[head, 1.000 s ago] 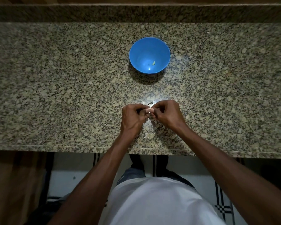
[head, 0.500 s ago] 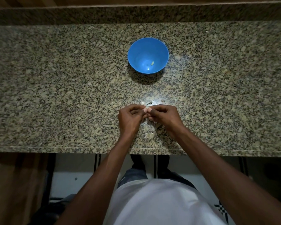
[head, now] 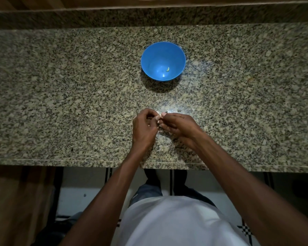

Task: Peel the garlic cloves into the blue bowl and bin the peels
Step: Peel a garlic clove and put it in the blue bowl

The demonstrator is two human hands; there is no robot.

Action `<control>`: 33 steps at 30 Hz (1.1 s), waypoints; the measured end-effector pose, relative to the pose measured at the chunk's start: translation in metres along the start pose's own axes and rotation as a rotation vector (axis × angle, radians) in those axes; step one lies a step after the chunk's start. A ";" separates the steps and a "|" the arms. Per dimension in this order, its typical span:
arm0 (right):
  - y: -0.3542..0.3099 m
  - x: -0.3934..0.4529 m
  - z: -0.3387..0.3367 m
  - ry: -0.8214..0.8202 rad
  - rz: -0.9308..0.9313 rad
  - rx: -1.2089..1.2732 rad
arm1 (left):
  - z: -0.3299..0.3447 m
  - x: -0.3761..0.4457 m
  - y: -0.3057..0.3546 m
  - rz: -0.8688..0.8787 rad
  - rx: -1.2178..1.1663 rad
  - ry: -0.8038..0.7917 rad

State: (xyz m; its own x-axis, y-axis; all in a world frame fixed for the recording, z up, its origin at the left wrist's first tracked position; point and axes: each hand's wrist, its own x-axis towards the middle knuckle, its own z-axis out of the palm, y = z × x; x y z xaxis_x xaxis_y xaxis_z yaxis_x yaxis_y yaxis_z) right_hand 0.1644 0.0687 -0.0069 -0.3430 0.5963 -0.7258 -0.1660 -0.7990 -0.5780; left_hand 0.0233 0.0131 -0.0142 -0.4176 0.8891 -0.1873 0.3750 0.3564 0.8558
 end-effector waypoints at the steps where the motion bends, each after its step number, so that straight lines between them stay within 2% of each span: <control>1: -0.004 0.002 -0.003 -0.023 0.021 -0.017 | -0.001 0.001 0.000 0.042 0.030 -0.032; 5: -0.018 0.009 -0.011 -0.110 0.070 -0.092 | -0.005 0.005 0.000 0.211 0.134 -0.081; 8: -0.025 0.011 -0.012 -0.148 -0.016 -0.195 | -0.008 0.006 0.000 0.267 0.133 -0.082; 12: -0.023 0.009 -0.007 -0.140 -0.098 -0.220 | -0.009 0.001 -0.001 0.228 0.055 -0.086; 20: -0.003 0.006 -0.009 -0.101 -0.011 -0.023 | -0.012 -0.011 -0.005 0.037 -0.108 -0.080; 25: 0.002 0.006 -0.010 0.000 -0.035 0.022 | -0.014 -0.017 -0.012 -0.008 -0.076 -0.026; 28: 0.000 0.004 -0.013 0.036 -0.073 -0.091 | -0.016 -0.018 -0.015 -0.025 -0.040 -0.003; 33: 0.001 -0.003 -0.013 0.009 -0.154 -0.185 | -0.012 -0.017 -0.013 0.024 0.034 0.006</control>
State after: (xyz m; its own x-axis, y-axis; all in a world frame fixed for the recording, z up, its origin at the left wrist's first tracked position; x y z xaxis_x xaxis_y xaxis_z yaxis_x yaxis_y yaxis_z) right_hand 0.1775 0.0673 -0.0105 -0.3183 0.7116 -0.6264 -0.0435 -0.6710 -0.7402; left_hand 0.0159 -0.0096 -0.0166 -0.4128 0.8960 -0.1638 0.4128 0.3443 0.8432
